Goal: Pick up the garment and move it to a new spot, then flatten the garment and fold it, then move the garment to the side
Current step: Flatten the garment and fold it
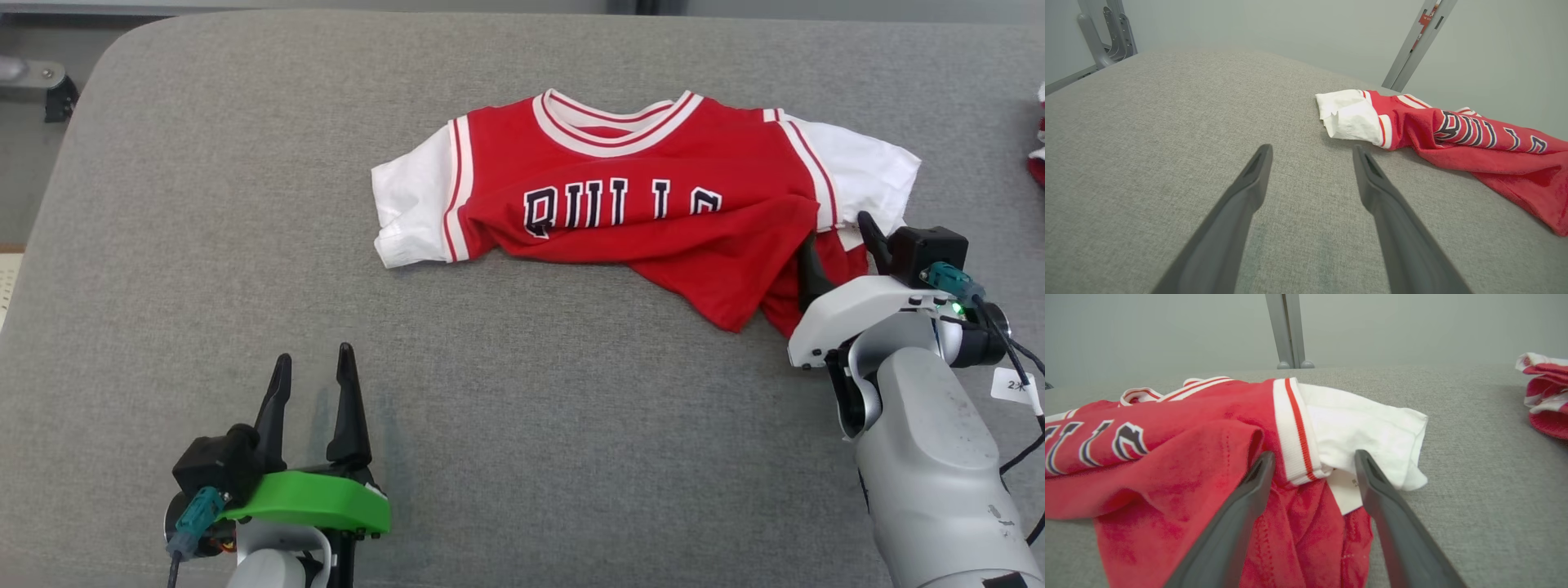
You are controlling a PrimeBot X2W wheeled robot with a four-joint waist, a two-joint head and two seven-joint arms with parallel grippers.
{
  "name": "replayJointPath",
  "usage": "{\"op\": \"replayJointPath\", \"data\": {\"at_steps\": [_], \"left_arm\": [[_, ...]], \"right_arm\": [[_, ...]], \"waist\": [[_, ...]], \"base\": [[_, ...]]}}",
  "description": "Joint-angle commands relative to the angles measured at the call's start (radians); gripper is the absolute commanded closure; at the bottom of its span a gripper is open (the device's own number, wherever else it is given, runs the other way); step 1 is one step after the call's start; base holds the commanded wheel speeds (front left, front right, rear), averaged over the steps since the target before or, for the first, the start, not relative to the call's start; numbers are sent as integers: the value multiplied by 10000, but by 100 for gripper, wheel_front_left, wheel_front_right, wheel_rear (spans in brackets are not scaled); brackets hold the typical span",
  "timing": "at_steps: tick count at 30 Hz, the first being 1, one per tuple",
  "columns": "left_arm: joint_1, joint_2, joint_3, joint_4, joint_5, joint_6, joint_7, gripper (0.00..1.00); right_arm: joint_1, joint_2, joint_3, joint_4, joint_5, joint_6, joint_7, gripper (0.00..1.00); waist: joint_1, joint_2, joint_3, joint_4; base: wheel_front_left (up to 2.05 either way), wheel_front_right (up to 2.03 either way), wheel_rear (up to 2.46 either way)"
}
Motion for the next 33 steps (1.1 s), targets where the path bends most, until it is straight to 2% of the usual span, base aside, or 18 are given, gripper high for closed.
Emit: {"op": "replayJointPath", "data": {"at_steps": [1, 4, 5, 6, 8, 10, 15, 25, 33], "left_arm": [[-107, 14, 6, 2, -80, 22, -1, 0], [-67, 14, -13, 42, -103, 33, -2, 0], [-46, 14, -13, 51, -97, 37, -2, 0], [-33, 14, -18, 56, -96, 36, -2, 0], [19, 14, -36, 75, -97, 36, -3, 0], [67, 14, -30, 77, -91, 44, -2, 0], [204, 14, -9, 48, -61, 72, -2, 0], [346, 14, -202, 90, -126, 63, -3, 0], [37, 14, -555, -45, -232, 14, -2, 0]], "right_arm": [[-209, -40, -28, 231, 15, -15, -140, 0], [-346, -63, -67, 742, 35, -15, -264, 0], [-403, -94, -74, 945, 73, -15, -282, 43], [-454, -128, -76, 1072, 88, -15, -286, 55], [-643, -236, -64, 1460, 150, -15, -298, 66], [-775, -297, -24, 1743, 194, -15, -323, 100], [-1180, -526, 96, 1723, 94, -15, -529, 100], [-2358, -1133, 966, 124, -238, -15, -641, 100], [-4076, -1815, 2138, 312, -634, -15, 167, 100]], "waist": [[0, 0, 260, 450], [0, 0, 156, 534], [0, 0, 112, 554], [0, 0, 88, 566], [0, 0, 12, 593], [0, 0, -40, 598], [0, 0, -150, 569], [0, 0, -401, 657], [0, 0, -92, 1279]], "base": [[0, 0, 0], [0, 0, 0], [0, 0, 0], [0, 0, 0], [0, 0, 0], [0, 0, 0], [0, 0, 0], [0, 0, 0], [0, 0, 0]]}}
